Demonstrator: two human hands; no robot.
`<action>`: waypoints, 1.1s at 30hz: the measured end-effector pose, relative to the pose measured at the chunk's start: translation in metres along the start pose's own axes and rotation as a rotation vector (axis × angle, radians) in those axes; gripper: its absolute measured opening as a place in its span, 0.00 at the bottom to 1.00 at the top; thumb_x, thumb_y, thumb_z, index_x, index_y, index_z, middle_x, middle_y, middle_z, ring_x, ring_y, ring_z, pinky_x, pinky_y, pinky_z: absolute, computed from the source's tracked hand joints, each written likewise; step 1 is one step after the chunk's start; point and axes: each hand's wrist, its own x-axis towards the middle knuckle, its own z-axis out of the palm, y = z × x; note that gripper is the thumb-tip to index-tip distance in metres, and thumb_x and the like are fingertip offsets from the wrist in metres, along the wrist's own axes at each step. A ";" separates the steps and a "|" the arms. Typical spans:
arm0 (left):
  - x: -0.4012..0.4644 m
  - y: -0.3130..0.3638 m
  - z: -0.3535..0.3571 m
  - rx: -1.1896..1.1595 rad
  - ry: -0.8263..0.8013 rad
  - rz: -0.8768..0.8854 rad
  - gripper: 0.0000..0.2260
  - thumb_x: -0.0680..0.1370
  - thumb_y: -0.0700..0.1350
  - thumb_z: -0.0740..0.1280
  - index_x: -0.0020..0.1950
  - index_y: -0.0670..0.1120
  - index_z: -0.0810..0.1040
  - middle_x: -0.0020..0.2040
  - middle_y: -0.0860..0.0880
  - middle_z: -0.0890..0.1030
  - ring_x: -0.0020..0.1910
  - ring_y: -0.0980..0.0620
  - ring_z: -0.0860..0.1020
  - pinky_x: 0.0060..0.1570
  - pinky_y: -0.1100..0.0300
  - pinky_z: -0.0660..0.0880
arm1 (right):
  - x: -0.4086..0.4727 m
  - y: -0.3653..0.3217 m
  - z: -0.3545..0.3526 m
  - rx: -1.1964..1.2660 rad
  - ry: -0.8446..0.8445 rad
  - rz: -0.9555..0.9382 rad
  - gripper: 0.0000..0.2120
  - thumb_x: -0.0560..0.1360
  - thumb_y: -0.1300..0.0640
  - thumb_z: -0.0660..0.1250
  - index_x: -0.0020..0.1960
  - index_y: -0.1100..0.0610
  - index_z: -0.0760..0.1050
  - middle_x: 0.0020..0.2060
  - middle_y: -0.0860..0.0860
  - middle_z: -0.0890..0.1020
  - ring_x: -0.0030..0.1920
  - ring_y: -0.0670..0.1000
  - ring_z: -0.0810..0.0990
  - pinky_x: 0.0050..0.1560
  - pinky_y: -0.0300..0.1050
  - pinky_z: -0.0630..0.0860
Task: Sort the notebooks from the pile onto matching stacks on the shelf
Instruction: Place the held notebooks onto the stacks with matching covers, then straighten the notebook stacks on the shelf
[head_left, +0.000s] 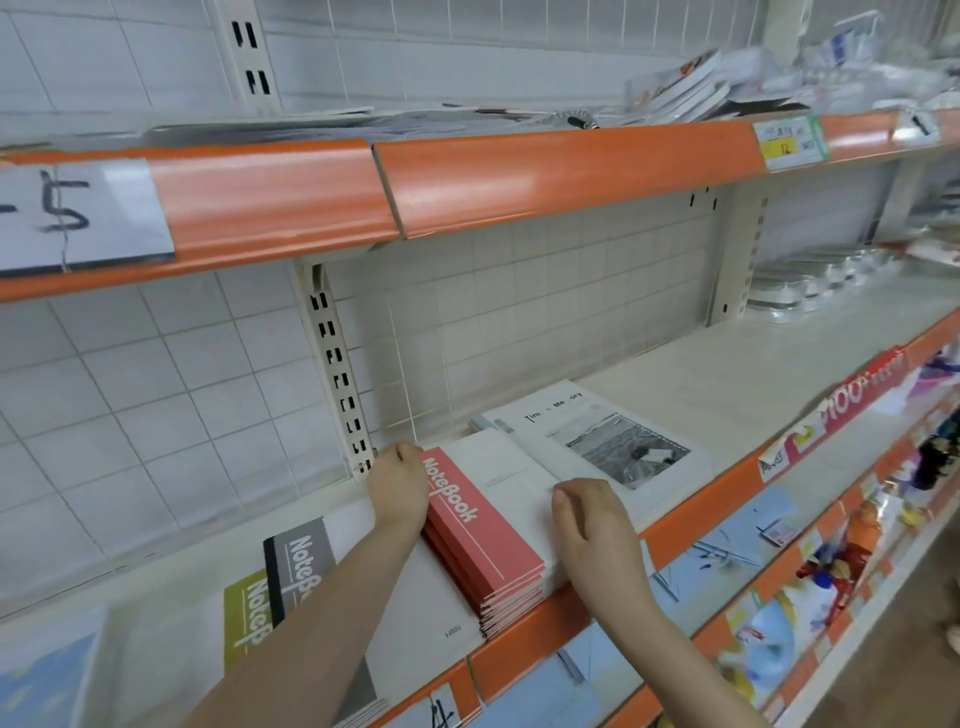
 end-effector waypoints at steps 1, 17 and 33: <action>-0.002 0.001 -0.001 -0.023 0.043 -0.015 0.16 0.80 0.37 0.52 0.48 0.37 0.80 0.43 0.44 0.78 0.43 0.46 0.75 0.40 0.60 0.64 | 0.000 0.001 0.002 -0.023 0.007 -0.021 0.07 0.80 0.56 0.58 0.53 0.53 0.75 0.49 0.44 0.75 0.52 0.46 0.73 0.52 0.38 0.66; -0.005 0.014 -0.079 0.229 -0.132 0.162 0.16 0.79 0.34 0.55 0.63 0.39 0.74 0.60 0.42 0.77 0.48 0.46 0.76 0.45 0.61 0.71 | 0.010 -0.033 -0.006 -0.205 0.035 -0.186 0.08 0.75 0.65 0.61 0.50 0.61 0.79 0.47 0.56 0.81 0.48 0.58 0.77 0.47 0.51 0.73; -0.111 -0.077 -0.408 0.636 0.292 0.073 0.13 0.79 0.39 0.57 0.56 0.50 0.79 0.53 0.54 0.81 0.50 0.52 0.78 0.43 0.62 0.67 | -0.150 -0.277 0.212 0.128 -0.743 -0.602 0.09 0.79 0.57 0.58 0.46 0.46 0.74 0.46 0.42 0.79 0.47 0.44 0.77 0.49 0.42 0.75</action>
